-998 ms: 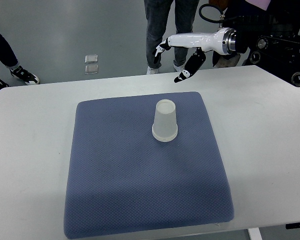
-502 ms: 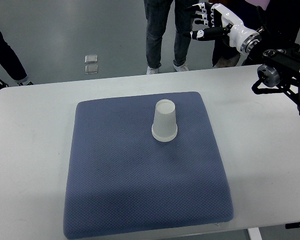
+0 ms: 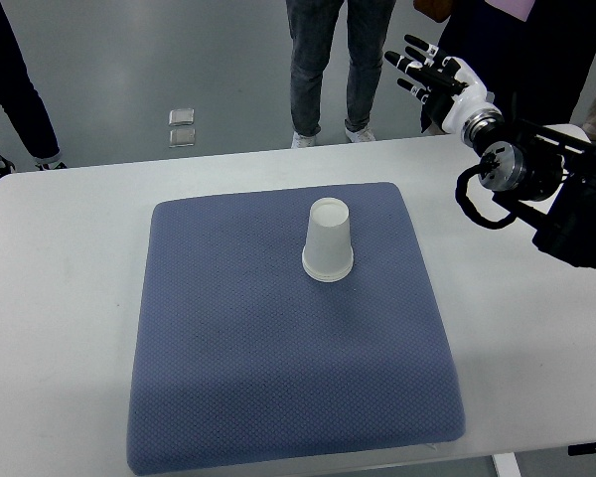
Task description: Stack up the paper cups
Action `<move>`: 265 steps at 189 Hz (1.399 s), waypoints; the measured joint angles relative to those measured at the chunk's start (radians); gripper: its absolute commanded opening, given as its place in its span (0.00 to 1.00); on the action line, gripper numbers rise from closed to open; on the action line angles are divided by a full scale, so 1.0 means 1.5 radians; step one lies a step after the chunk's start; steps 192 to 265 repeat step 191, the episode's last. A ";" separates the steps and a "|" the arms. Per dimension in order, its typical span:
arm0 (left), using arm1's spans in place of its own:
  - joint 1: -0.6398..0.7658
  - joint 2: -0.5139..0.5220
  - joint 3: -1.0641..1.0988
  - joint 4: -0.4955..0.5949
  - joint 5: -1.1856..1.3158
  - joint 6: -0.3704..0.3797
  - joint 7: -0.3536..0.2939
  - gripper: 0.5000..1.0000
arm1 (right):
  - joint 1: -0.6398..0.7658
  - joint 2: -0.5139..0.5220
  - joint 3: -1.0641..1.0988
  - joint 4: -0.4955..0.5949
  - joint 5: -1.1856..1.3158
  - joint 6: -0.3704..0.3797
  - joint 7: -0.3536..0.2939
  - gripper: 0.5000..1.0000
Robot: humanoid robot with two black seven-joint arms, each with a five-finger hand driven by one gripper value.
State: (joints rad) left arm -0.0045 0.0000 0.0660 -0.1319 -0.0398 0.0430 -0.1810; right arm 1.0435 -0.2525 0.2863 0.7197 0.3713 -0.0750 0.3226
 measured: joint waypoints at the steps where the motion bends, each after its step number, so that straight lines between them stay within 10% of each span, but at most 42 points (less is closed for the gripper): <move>1: 0.000 0.000 0.000 0.000 0.000 0.000 0.000 1.00 | -0.002 0.001 0.002 0.000 0.000 0.002 0.000 0.80; 265: 0.000 0.000 0.000 0.000 0.000 0.000 0.000 1.00 | -0.083 0.058 0.113 -0.086 -0.083 0.046 0.061 0.83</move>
